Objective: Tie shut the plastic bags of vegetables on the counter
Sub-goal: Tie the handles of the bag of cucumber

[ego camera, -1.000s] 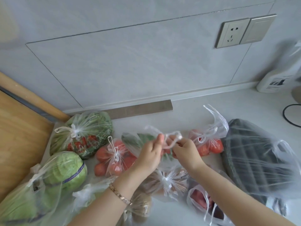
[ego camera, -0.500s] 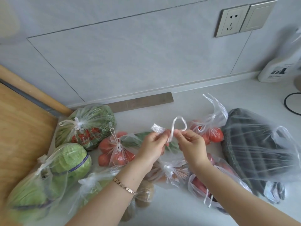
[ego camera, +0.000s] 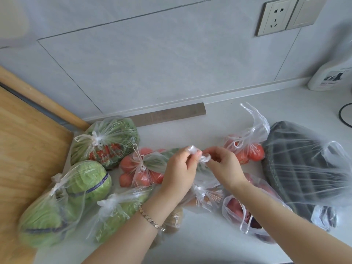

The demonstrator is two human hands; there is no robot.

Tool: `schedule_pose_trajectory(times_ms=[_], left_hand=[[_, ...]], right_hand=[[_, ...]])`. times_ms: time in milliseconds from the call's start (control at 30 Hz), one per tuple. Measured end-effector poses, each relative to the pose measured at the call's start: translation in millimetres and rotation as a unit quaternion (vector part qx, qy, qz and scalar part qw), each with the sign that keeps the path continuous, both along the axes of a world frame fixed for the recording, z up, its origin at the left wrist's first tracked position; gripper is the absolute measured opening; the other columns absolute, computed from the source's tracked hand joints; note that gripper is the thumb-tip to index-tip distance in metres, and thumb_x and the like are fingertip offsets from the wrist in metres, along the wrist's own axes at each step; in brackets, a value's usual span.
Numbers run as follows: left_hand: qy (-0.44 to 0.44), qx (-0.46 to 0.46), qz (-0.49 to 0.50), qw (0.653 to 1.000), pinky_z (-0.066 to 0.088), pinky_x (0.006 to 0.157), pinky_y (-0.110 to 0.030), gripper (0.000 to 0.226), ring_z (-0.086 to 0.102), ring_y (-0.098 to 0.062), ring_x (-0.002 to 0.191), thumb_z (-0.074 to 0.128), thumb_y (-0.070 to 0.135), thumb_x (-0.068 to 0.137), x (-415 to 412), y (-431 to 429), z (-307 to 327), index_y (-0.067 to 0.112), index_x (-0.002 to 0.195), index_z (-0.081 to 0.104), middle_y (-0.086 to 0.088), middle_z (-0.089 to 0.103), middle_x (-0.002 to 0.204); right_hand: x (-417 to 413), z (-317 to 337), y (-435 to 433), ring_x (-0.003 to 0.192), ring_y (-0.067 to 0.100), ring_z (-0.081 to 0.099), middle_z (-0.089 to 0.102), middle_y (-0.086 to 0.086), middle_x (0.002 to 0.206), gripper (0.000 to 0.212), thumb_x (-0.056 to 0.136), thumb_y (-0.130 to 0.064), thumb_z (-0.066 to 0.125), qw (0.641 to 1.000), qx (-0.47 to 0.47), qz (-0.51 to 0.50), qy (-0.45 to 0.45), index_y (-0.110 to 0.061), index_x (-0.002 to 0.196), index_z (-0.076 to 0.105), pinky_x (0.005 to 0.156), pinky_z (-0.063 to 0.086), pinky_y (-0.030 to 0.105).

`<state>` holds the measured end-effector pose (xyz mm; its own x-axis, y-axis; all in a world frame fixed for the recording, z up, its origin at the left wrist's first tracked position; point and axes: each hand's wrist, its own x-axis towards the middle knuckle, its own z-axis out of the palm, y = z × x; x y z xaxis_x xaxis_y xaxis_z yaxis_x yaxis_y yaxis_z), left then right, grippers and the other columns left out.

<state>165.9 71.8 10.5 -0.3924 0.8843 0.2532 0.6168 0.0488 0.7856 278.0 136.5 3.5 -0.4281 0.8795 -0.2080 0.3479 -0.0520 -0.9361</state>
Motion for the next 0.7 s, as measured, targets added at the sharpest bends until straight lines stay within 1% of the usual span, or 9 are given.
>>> schedule_pose_trajectory(times_ms=[100,167,233,300,367,433,533,600,700], left_hand=[[-0.082,-0.059,0.064,0.993,0.041,0.058,-0.015,0.023,0.058,-0.016,0.064,0.055,0.021,0.090,-4.3,8.3,3.6,0.002,0.083,0.067,-0.008,0.065,0.070],[-0.104,-0.089,0.078,0.987,0.038,0.056,-0.012,0.024,0.054,-0.012,0.060,0.056,0.021,0.089,-6.3,11.6,4.7,0.001,0.080,0.065,-0.002,0.061,0.065],[-0.114,-0.111,0.080,0.984,0.038,0.055,-0.011,0.023,0.053,-0.009,0.059,0.056,0.022,0.090,-8.2,13.3,4.2,0.005,0.078,0.065,0.003,0.059,0.064],[-0.133,-0.137,0.076,0.979,0.039,0.056,-0.011,0.020,0.054,-0.006,0.059,0.055,0.022,0.090,-8.6,14.8,3.7,0.012,0.075,0.063,0.007,0.059,0.063],[-0.173,-0.167,0.067,0.968,0.044,0.063,-0.021,0.017,0.057,-0.012,0.063,0.054,0.022,0.091,-8.5,16.6,1.6,0.013,0.080,0.064,0.003,0.062,0.066],[-0.191,-0.198,0.061,0.959,0.041,0.061,-0.028,0.020,0.053,-0.015,0.060,0.053,0.023,0.091,-6.8,17.2,1.0,0.009,0.083,0.065,-0.003,0.059,0.064],[-0.238,-0.204,0.062,0.948,0.036,0.051,-0.021,0.023,0.044,-0.004,0.043,0.053,0.021,0.092,-4.4,16.0,1.6,0.005,0.078,0.062,0.001,0.048,0.052],[-0.277,-0.191,0.066,0.939,0.035,0.049,-0.021,0.023,0.040,-0.002,0.037,0.052,0.019,0.092,-3.6,15.4,3.5,0.004,0.077,0.060,0.000,0.045,0.052],[-0.244,-0.171,0.085,0.951,0.037,0.046,-0.018,0.026,0.042,-0.001,0.035,0.050,0.021,0.093,-8.9,15.1,8.0,0.009,0.073,0.059,-0.001,0.049,0.053]], right_hand=[[8.7,4.1,-7.0,0.055,0.013,0.037,0.045,0.004,0.057,0.037,0.089,-0.005,0.050,0.994,-0.025,0.094,0.043,-0.024,0.060,0.063,0.057,0.032,0.028],[12.7,5.3,-7.3,0.059,0.017,0.043,0.052,0.006,0.059,0.031,0.086,0.006,0.048,0.989,-0.051,0.115,0.075,-0.011,0.068,0.066,0.061,0.036,0.030],[14.7,4.8,-6.2,0.055,0.006,0.053,0.062,-0.007,0.055,0.037,0.082,0.016,0.045,0.980,-0.097,0.120,0.122,-0.014,0.084,0.065,0.059,0.042,0.017],[18.6,-1.0,-4.2,0.047,0.003,0.047,0.060,-0.009,0.049,0.049,0.082,0.020,0.045,0.970,-0.128,0.115,0.172,-0.018,0.111,0.054,0.051,0.037,0.014],[19.2,-6.2,-5.0,0.043,0.005,0.034,0.050,-0.008,0.044,0.054,0.081,0.020,0.049,0.970,-0.089,0.109,0.199,-0.020,0.117,0.051,0.047,0.030,0.014],[17.5,-9.7,-5.5,0.045,0.005,0.044,0.053,-0.007,0.047,0.044,0.077,0.018,0.057,0.974,-0.014,0.092,0.204,-0.020,0.099,0.064,0.050,0.038,0.012],[14.8,-16.1,-6.8,0.070,0.004,0.066,0.070,-0.018,0.068,0.037,0.077,0.012,0.061,0.985,0.064,0.030,0.157,-0.024,0.075,0.068,0.072,0.053,0.017],[13.7,-19.1,-6.3,0.073,0.003,0.065,0.068,-0.021,0.068,0.035,0.080,0.003,0.063,0.988,0.117,0.000,0.098,-0.032,0.072,0.066,0.071,0.052,0.015],[14.1,-12.1,-5.3,0.084,-0.011,0.056,0.061,-0.016,0.084,0.011,0.086,-0.019,0.058,0.979,0.193,0.031,0.056,-0.021,0.080,0.068,0.074,0.042,0.003]])
